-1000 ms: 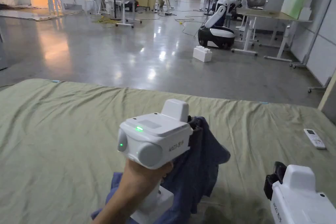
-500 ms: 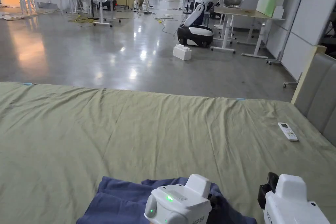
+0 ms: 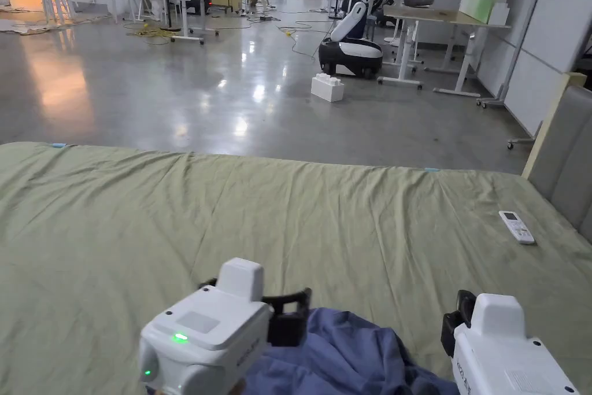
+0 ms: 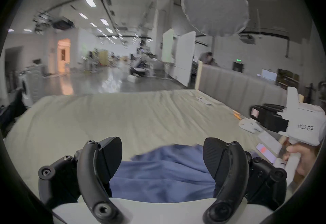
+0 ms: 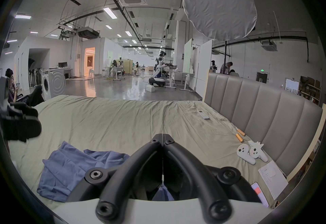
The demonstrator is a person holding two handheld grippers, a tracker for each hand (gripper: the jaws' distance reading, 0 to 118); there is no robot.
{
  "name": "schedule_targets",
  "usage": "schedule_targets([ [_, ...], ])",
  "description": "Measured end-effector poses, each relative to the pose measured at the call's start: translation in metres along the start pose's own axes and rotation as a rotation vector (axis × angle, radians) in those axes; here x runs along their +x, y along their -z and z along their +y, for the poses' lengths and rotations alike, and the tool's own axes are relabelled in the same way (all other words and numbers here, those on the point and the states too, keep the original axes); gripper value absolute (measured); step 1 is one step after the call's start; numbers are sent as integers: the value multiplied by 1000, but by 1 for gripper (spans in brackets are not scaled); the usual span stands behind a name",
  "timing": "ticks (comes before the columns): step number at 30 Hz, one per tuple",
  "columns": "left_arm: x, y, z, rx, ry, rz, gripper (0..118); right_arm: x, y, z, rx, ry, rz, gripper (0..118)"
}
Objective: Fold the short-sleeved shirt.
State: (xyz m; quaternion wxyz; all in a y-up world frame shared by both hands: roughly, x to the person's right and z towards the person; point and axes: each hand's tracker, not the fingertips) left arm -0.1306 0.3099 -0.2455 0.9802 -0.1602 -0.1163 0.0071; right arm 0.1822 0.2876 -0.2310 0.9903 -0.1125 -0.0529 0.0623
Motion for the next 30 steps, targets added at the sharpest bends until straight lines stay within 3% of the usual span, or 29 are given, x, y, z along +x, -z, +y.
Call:
schedule_targets([
  [3,-23,-16,-2,51,0,110,54,-9,-3,1,21,-9,8,1],
  [5,-34,-24,-6,72,8,179,9,-14,-4,1,30,-8,12,1],
  [6,-38,-27,-9,69,15,214,6,-16,-5,1,37,-6,15,1],
  [16,-64,-42,-27,32,-28,288,0,-25,-5,6,63,1,22,1],
  [30,-125,18,-57,-267,-155,243,0,-12,8,-5,21,-6,8,1],
])
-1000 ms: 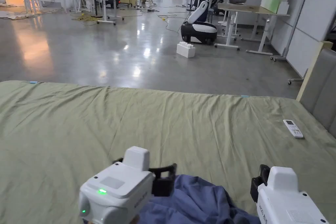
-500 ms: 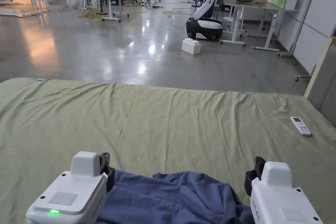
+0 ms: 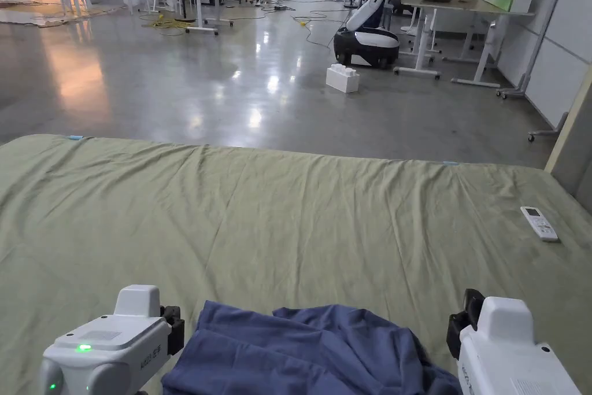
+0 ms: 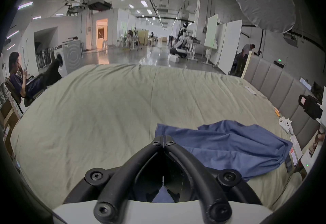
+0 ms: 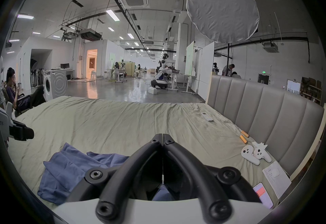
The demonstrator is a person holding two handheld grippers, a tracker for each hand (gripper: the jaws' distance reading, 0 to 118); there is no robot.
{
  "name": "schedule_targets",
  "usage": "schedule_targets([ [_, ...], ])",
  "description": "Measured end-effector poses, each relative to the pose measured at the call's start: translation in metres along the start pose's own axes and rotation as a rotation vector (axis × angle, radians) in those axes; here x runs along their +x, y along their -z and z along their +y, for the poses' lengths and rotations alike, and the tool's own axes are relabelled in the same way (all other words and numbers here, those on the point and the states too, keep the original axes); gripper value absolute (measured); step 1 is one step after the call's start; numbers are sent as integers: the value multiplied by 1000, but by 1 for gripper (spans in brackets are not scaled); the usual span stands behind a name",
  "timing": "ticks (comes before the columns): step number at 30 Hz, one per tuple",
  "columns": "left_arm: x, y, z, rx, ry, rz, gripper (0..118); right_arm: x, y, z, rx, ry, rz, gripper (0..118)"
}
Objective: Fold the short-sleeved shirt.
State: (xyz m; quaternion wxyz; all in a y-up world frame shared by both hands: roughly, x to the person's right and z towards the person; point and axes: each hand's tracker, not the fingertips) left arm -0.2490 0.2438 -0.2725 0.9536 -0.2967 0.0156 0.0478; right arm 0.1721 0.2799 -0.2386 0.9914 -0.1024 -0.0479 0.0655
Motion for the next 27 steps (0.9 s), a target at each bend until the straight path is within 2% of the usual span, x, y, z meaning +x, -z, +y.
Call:
schedule_targets([
  [2,-3,17,2,-31,-4,5,0,6,3,-2,-19,9,-8,1],
  [3,-5,26,3,-57,-8,2,4,8,5,-3,-23,8,-11,1],
  [4,-7,36,6,-86,-16,-4,22,9,6,-4,-30,7,-14,1],
  [5,-8,45,7,-113,-22,-13,47,11,8,-5,-37,6,-15,1],
  [6,-9,55,10,-130,-33,-18,64,12,10,-7,-46,5,-16,1],
  [7,-10,65,12,-148,-35,-26,71,13,12,-8,-52,4,-16,1],
  [8,-9,74,14,-152,-35,-23,71,14,14,-10,-56,2,-15,1],
  [10,-6,89,17,-166,-31,-8,102,15,17,-13,-69,-2,-18,1],
  [15,5,130,21,-220,39,-4,103,17,28,-23,-98,-11,-20,1],
  [18,12,157,17,-290,97,68,103,18,35,-29,-119,-20,-20,1],
  [23,14,190,10,-323,113,79,103,22,43,-42,-153,-31,-33,1],
  [25,16,200,7,-349,125,83,99,26,47,-50,-175,-31,-40,1],
  [27,19,207,3,-361,160,88,90,30,49,-56,-201,-28,-46,1],
])
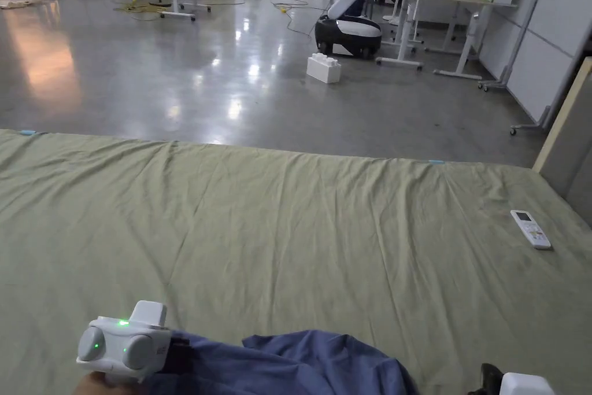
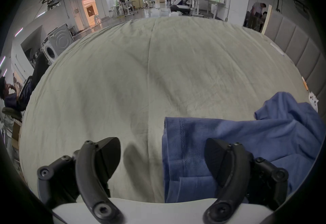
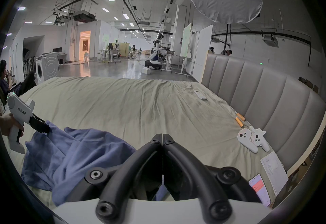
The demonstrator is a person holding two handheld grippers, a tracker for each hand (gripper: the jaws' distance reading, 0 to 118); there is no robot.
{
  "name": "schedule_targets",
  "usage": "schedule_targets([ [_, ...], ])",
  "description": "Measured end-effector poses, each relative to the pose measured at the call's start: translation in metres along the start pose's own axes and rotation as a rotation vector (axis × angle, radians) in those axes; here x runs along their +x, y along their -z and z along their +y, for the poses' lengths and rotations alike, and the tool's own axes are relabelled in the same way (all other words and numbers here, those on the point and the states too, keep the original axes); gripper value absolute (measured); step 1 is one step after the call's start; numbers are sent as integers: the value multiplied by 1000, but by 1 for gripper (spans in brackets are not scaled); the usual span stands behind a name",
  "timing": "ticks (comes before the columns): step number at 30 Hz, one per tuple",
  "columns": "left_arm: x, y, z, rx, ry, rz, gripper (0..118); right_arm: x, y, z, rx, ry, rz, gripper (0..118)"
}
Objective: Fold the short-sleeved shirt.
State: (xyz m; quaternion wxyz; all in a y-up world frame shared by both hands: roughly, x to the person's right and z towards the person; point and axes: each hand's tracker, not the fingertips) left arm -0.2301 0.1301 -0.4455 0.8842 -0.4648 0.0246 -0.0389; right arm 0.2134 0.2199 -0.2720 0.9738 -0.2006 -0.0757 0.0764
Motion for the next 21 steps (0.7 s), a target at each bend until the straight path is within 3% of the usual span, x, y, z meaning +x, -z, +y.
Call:
schedule_targets([
  [3,7,5,-4,4,36,-17,78,6,3,-8,-31,13,-8,1],
  [6,12,1,-5,20,56,-32,56,10,5,-10,-49,24,-12,1],
  [9,10,-4,-4,26,55,-68,17,15,9,-12,-73,40,-9,1],
  [10,9,-6,-4,30,61,-67,11,16,11,-13,-90,43,-5,1],
  [14,3,-22,-4,40,58,-82,4,23,24,-18,-181,62,29,1],
  [21,-16,-82,-16,182,-53,-166,4,27,47,-30,-297,48,72,1],
])
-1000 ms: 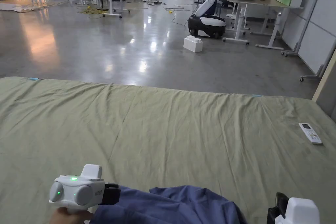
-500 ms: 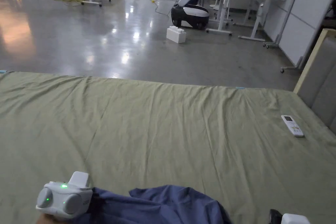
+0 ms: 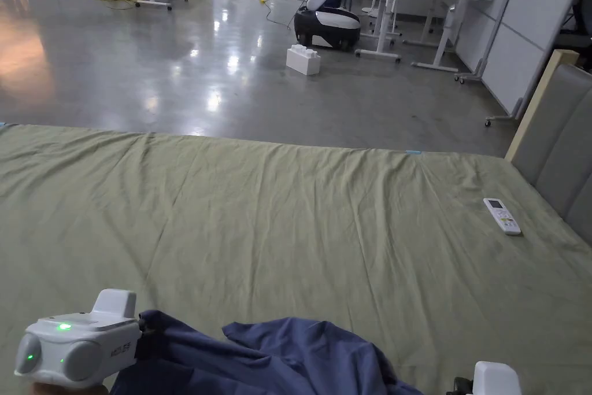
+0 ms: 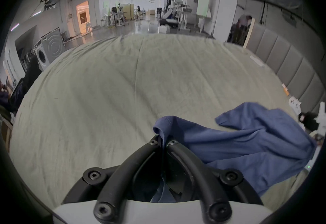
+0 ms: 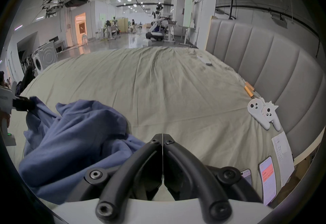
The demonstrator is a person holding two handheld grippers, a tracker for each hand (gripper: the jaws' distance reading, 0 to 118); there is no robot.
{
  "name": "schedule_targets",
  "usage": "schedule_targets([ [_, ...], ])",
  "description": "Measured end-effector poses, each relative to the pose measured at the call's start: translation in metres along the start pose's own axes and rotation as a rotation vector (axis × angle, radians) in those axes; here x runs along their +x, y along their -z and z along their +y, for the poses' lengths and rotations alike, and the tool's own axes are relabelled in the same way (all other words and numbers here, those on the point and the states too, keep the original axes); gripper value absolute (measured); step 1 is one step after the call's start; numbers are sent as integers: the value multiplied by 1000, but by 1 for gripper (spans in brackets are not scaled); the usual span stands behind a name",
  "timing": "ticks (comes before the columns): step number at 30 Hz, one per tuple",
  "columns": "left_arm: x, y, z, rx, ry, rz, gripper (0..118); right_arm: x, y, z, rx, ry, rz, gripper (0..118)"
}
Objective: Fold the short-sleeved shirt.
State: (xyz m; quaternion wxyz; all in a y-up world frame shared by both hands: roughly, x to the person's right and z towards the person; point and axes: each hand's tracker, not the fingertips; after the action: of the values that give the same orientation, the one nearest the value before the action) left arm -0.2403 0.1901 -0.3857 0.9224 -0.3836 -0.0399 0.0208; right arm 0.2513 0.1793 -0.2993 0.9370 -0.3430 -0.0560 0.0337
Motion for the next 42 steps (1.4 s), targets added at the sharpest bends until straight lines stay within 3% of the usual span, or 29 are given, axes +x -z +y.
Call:
schedule_targets([
  [4,-2,-31,-6,60,-23,-31,4,0,10,-4,-62,12,19,5],
  [8,-1,-56,-15,105,-30,-52,4,-2,20,-11,-118,12,24,65],
  [10,3,-66,-19,119,-22,-41,4,-4,28,-14,-153,2,12,86],
  [11,4,-71,-21,132,-17,-40,4,-5,33,-16,-169,-4,12,87],
  [16,11,-84,-32,146,-27,-36,4,-14,67,-31,-252,-5,44,82],
  [20,14,-83,-39,125,-54,-21,4,-20,62,-32,-221,-28,51,74],
  [21,14,-82,-41,121,-58,-20,4,-22,59,-32,-201,-40,61,62],
  [23,15,-82,-43,117,-55,-13,4,-27,54,-31,-169,-118,27,13],
  [24,16,-82,-44,117,-52,-9,4,-28,51,-31,-159,-141,22,8],
  [30,15,-97,-35,158,-60,-2,4,-29,22,-19,-71,-156,30,6],
  [42,16,-161,16,305,-14,-7,4,-17,-77,59,250,-97,51,6],
])
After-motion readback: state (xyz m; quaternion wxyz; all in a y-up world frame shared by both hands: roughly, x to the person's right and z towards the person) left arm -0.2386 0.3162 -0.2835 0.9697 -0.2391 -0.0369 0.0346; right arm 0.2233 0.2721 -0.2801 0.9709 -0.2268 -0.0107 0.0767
